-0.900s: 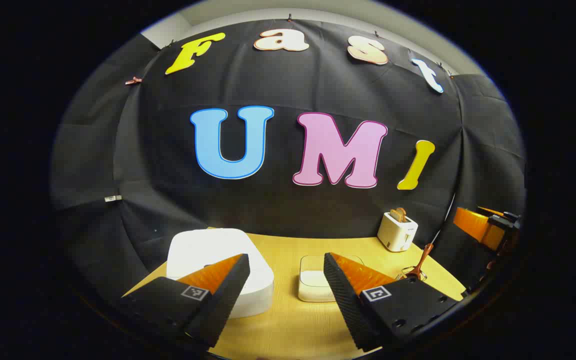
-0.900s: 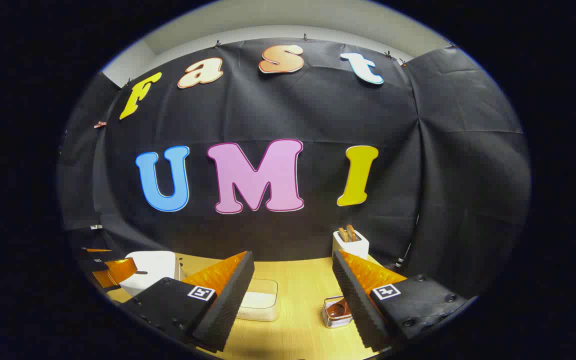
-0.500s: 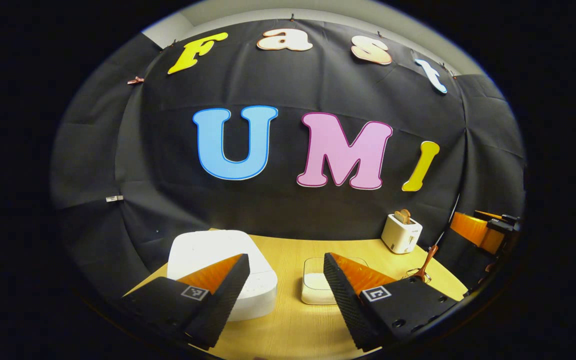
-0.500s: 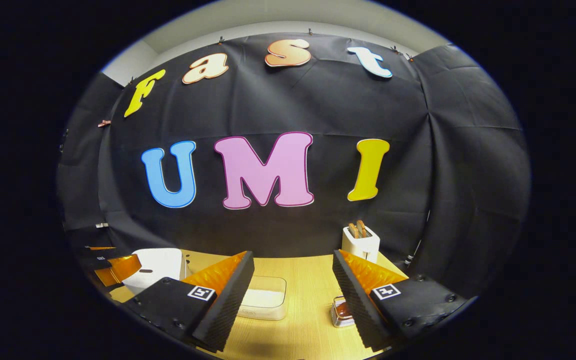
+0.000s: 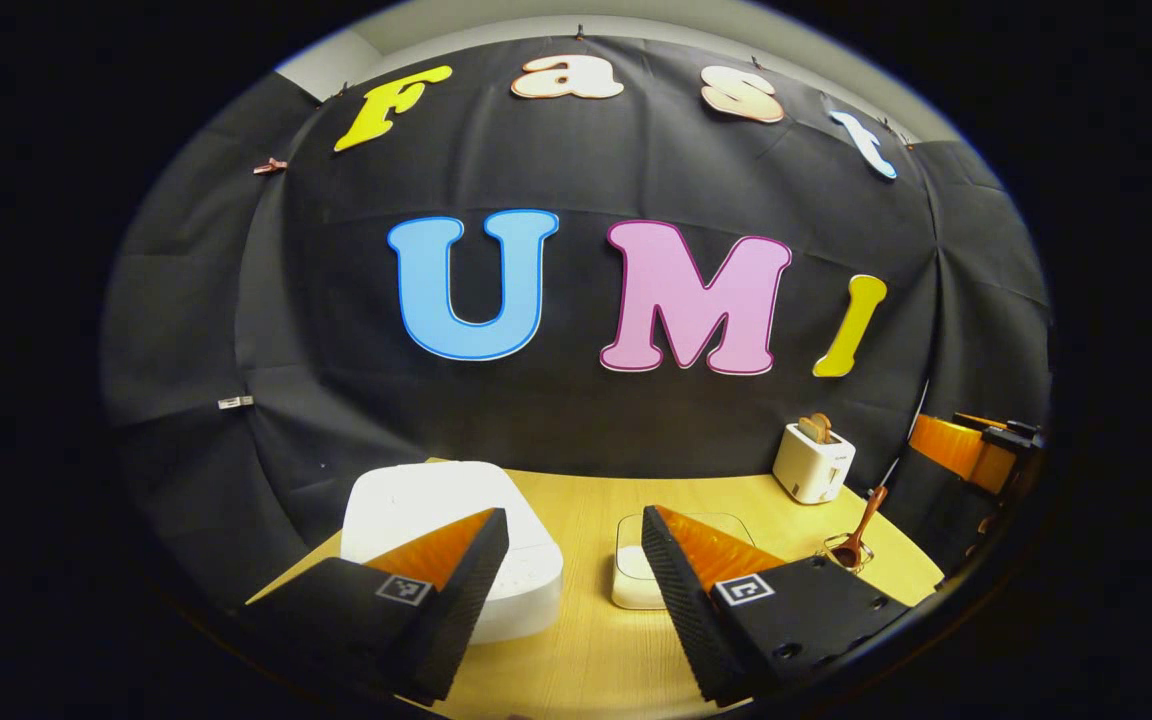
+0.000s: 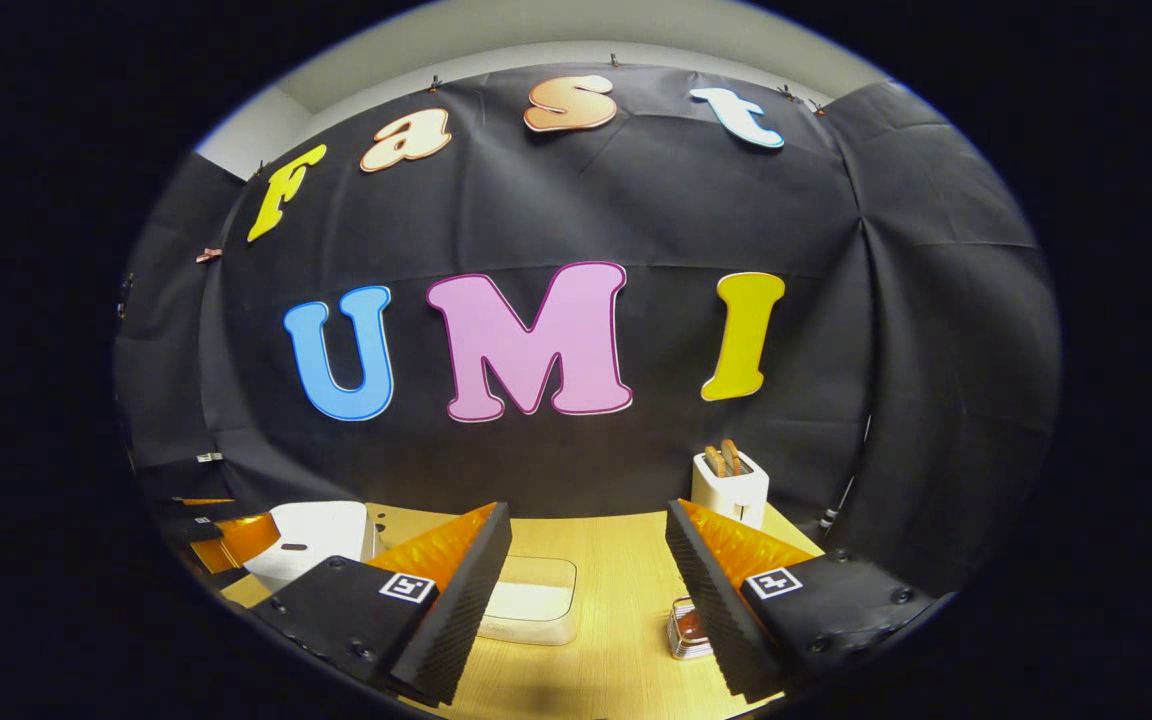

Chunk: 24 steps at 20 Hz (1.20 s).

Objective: Close the left gripper, press the button to open the rice cooker; take a wooden spoon from the chopstick holder with the right hand, scoop a spoonful of rice and pour it into the rice cooker, then put the wooden spoon back into the chopstick holder.

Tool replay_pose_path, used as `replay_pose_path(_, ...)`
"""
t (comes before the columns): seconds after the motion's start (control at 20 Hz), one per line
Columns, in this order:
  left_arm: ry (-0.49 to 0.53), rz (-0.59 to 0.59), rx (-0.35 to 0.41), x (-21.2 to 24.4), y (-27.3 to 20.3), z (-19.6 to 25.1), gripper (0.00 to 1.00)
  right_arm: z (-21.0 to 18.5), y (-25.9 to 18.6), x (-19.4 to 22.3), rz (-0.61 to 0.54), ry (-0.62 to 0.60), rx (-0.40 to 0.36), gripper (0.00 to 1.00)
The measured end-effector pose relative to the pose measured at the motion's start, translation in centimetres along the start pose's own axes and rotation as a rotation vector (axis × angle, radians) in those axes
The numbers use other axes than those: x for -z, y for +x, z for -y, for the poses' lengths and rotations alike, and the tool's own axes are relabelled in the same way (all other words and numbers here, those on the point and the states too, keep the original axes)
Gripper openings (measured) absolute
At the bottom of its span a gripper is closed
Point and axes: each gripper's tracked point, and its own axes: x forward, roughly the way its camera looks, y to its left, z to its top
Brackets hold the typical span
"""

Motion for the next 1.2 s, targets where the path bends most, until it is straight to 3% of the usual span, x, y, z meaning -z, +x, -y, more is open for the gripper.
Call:
replay_pose_path(0.1,0.006,-0.002,-0.004,0.0,0.2,0.0,0.83,0.0,0.3,0.0,-0.005,0.013,-0.007,0.96)
replay_pose_path(0.2,0.008,0.000,-0.013,0.0,0.1,-0.3,0.70,-0.3,0.3,-0.3,-0.001,0.013,-0.016,0.97)
replay_pose_path(0.55,-0.013,-0.025,-0.019,0.6,0.3,-2.2,0.55,-3.7,0.4,-0.2,-0.007,-0.022,-0.104,0.98)
replay_pose_path(0.7,-0.014,-0.010,0.003,0.1,0.7,-3.4,0.38,-4.6,0.3,-0.7,0.007,-0.029,-0.084,0.98)
replay_pose_path(0.8,0.007,-0.012,0.000,0.4,1.5,-4.9,0.19,-4.8,0.5,-0.5,0.013,-0.044,-0.039,0.98)
replay_pose_path(0.9,-0.014,-0.024,0.005,0.8,1.9,-6.3,0.06,-5.2,0.3,-0.6,0.019,-0.047,0.001,0.98)
replay_pose_path(1.0,-0.047,-0.031,0.015,0.7,2.6,-7.1,0.05,-5.9,0.4,-0.9,0.023,-0.049,0.014,0.98)
replay_pose_path(1.2,-0.125,-0.134,-0.040,3.6,4.5,-9.5,0.05,-5.9,1.2,-0.9,0.022,-0.063,0.008,0.99)
